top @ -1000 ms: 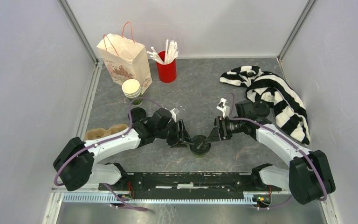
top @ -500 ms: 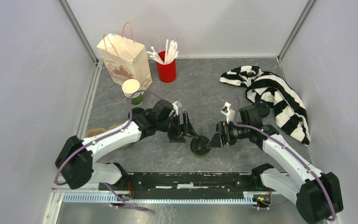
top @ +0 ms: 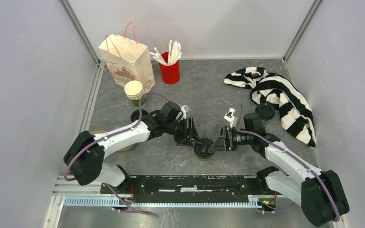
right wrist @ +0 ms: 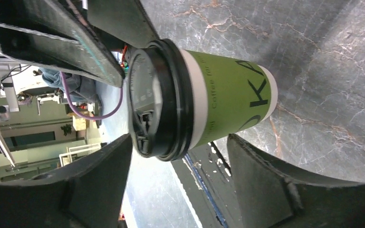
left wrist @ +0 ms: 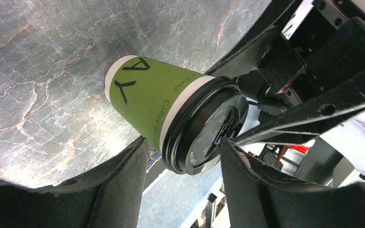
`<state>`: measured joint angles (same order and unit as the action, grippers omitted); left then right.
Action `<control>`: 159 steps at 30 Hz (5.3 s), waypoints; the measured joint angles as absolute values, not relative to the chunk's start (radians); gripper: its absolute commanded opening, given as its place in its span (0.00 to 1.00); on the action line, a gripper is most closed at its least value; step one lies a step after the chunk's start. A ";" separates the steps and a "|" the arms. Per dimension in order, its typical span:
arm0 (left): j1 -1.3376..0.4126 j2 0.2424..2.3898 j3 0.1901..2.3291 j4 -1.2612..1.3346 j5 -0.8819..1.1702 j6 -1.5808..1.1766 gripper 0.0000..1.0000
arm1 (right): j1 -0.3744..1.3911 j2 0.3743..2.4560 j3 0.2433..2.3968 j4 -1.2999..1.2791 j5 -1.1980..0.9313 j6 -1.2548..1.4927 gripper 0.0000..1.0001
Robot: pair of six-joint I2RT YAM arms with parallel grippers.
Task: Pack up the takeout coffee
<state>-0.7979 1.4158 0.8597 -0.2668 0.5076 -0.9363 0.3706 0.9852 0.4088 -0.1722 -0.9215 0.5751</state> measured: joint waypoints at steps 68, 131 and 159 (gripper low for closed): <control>-0.738 1.042 0.583 -0.227 0.443 -0.980 0.74 | 0.454 1.200 0.545 -0.146 -0.857 0.473 0.93; -0.678 1.096 0.603 -0.243 0.493 -0.947 0.59 | 0.498 1.245 0.521 -0.025 -0.860 0.563 0.62; -0.678 1.188 0.632 -0.203 0.526 -0.953 0.42 | 0.496 1.269 0.529 -0.022 -0.883 0.553 0.61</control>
